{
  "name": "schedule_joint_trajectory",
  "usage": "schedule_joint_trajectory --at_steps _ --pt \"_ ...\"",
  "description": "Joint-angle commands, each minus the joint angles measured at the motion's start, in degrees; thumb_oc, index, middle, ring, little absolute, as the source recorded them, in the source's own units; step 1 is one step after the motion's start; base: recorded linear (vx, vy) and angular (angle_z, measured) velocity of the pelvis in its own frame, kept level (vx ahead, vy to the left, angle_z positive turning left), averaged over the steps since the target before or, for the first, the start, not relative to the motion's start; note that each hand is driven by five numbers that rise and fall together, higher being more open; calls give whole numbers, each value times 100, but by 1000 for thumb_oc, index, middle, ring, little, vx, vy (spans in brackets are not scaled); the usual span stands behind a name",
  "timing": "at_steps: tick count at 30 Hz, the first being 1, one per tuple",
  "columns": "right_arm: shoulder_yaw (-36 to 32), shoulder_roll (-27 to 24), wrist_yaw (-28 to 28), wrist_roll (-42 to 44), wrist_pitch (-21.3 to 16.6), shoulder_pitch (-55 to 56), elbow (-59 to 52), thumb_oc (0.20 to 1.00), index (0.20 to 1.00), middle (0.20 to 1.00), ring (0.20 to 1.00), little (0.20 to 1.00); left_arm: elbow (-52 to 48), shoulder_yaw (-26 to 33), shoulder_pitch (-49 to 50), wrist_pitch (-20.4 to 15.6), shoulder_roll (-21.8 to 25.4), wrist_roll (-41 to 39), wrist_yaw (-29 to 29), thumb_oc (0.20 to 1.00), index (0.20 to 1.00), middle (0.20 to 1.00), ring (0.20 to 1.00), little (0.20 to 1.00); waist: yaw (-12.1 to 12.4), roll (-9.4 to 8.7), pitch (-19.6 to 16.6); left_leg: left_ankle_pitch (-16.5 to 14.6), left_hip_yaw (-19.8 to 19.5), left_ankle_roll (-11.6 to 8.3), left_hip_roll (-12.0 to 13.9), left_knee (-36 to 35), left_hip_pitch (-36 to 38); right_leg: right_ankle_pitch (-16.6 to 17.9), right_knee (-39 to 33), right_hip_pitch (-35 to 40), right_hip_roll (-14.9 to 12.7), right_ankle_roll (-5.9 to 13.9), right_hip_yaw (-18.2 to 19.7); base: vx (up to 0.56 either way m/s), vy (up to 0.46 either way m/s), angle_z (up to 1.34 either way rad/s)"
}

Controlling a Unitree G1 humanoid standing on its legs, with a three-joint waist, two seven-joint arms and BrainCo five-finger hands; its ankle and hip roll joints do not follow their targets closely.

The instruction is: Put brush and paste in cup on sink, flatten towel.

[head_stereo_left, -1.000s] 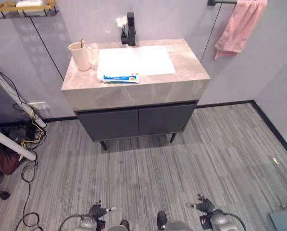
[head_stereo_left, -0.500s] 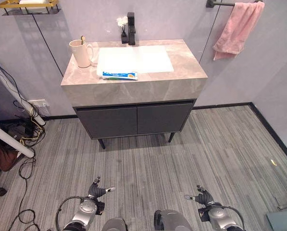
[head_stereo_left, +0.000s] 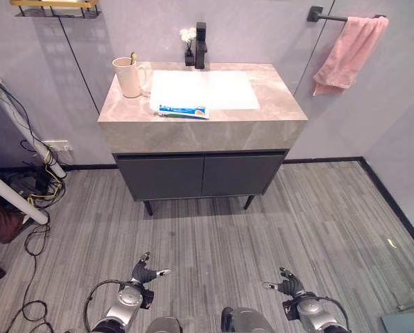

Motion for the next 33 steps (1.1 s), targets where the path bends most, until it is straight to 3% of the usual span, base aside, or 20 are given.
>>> schedule_joint_trajectory --at_steps 1,3,4,5,6,8,9,13,16,17,19,21,22,26,27,29,31,32,33 --pt "-33 80 -162 -4 -189 -215 -407 1000 1000 1000 1000 1000 -625 -48 -19 -278 578 274 9 1000 1000 1000 1000 1000 30 -22 340 -34 -44 -145 185 -237 334 1712 11 -184 -471 366 525 76 211 -9" --pt "-90 96 -293 -28 -234 -160 -563 1000 1000 1000 1000 1000 -434 -23 -45 -261 555 328 57 1000 1000 1000 1000 1000 -125 29 323 -19 -28 -128 99 -567 590 1313 -175 -342 20 335 615 170 228 -36" --pt "-76 86 -326 -51 -236 -164 -584 1000 1000 1000 1000 1000 -274 62 -40 -258 508 229 78 1000 1000 1000 1000 1000 -160 2 300 -10 40 -123 29 -704 650 1303 -559 -462 101 347 567 194 124 -34" --pt "-62 74 -370 -70 -244 -191 -602 1000 1000 1000 1000 1000 -138 128 -66 -252 453 118 106 1000 1000 1000 1000 1000 -177 -38 293 -26 93 -122 -24 -788 708 1349 -1031 -497 72 379 439 115 51 -27" --pt "-61 72 -370 -70 -244 -192 -602 1000 1000 1000 1000 1000 -133 129 -69 -255 449 117 107 1000 1000 1000 1000 1000 -186 -23 301 -31 82 -123 -12 -793 722 1354 -1052 -471 79 378 422 146 8 -25" --pt "16 23 -440 -229 -207 -299 -640 1000 1000 1000 1000 1000 37 169 -263 -267 379 14 184 1000 1000 1000 1000 1000 -285 -126 346 -108 94 -213 -140 -974 927 1848 -2523 -647 -89 574 55 307 -31 -15" --pt "16 13 -446 -241 -191 -323 -614 1000 1000 1000 1000 1000 89 153 -311 -263 346 -13 177 1000 1000 1000 1000 1000 -311 -123 359 -126 85 -254 -142 -1009 1022 1945 -2730 -649 -101 613 41 375 -29 6" --pt "91 -109 -457 -420 -116 -343 -613 1000 1000 1000 1000 1000 343 160 -411 -242 188 -191 222 1000 1000 1000 1000 1000 -388 -54 287 -171 -141 -430 -118 -1186 1454 2022 -2832 -635 -12 571 36 320 -56 10" --pt "185 -199 -440 -535 -94 -315 -543 1000 1000 1000 1000 1000 669 276 -419 -208 -20 -542 212 1000 1000 1000 1000 1000 -466 71 110 -66 -291 -601 120 -1260 1686 1982 -2601 -582 265 413 166 346 -156 40" --pt "229 -226 -436 -576 -82 -331 -539 1000 1000 1000 1000 1000 795 312 -441 -203 -89 -657 250 1000 1000 1000 1000 1000 -479 120 66 34 -348 -654 185 -1228 1712 1930 -2526 -578 356 355 130 359 -200 43" --pt "318 -286 -384 -661 -88 -331 -527 1000 1000 1000 1000 1000 914 320 -445 -189 -161 -733 205 1000 1000 1000 1000 1000 -487 239 -28 602 -430 -898 391 -806 1632 1774 -2481 -457 579 185 20 351 -221 26" --pt "362 -393 -402 -724 -117 -331 -647 1000 1000 1000 1000 1000 874 240 -471 -184 -157 -670 186 1000 1000 1000 1000 1000 -466 243 -20 1437 -447 -1173 560 279 1156 1606 -2562 -197 692 -24 -16 328 -306 -1" --pt "309 -442 -454 -637 -135 -330 -584 1000 1000 1000 1000 1000 854 187 -564 -200 -147 -699 182 1000 1000 1000 1000 1000 -410 124 126 1774 -361 -1261 611 1185 601 1473 -2612 44 577 -177 -32 213 -255 -13" --pt "275 -517 -497 -641 -144 -309 -663 1000 1000 1000 1000 1000 809 144 -623 -186 -90 -661 243 1000 1000 1000 1000 1000 -391 64 227 1757 -80 -1243 716 1376 327 1293 -2616 192 545 -249 -93 162 -145 1" --pt "243 -603 -598 -656 -135 -337 -678 1000 1000 1000 1000 1000 754 77 -718 -180 -91 -678 279 1000 1000 1000 1000 1000 -382 57 297 1532 303 -1169 611 1040 -98 1278 -2717 291 472 -204 -140 150 -83 8" --pt "101 -720 -637 -510 -246 -204 -1000 1000 1000 1000 1000 1000 722 111 -749 -204 -79 -711 290 1000 1000 1000 1000 1000 -446 69 288 1304 903 -1042 898 389 -416 1191 -2825 420 388 -114 -228 196 -33 34" --pt "44 -738 -573 -329 -320 -157 -1018 1000 1000 1000 1000 1000 782 165 -729 -217 -97 -735 321 1000 1000 1000 1000 1000 -413 79 327 1138 886 -974 914 -121 -580 1100 -2828 515 400 -57 -118 221 83 52" --pt "67 -711 -539 -355 -341 -119 -950 1000 1000 1000 1000 1000 923 273 -642 -228 -103 -781 368 1000 1000 1000 1000 1000 -316 88 327 1287 617 -1001 923 -695 -678 1030 -2829 690 391 -31 -17 221 85 15" --pt "67 -710 -539 -355 -341 -120 -949 1000 1000 1000 1000 1000 924 274 -643 -229 -102 -781 368 1000 1000 1000 1000 1000 -319 83 315 1308 618 -1001 917 -715 -686 1037 -2831 675 387 -32 -17 157 56 -7"
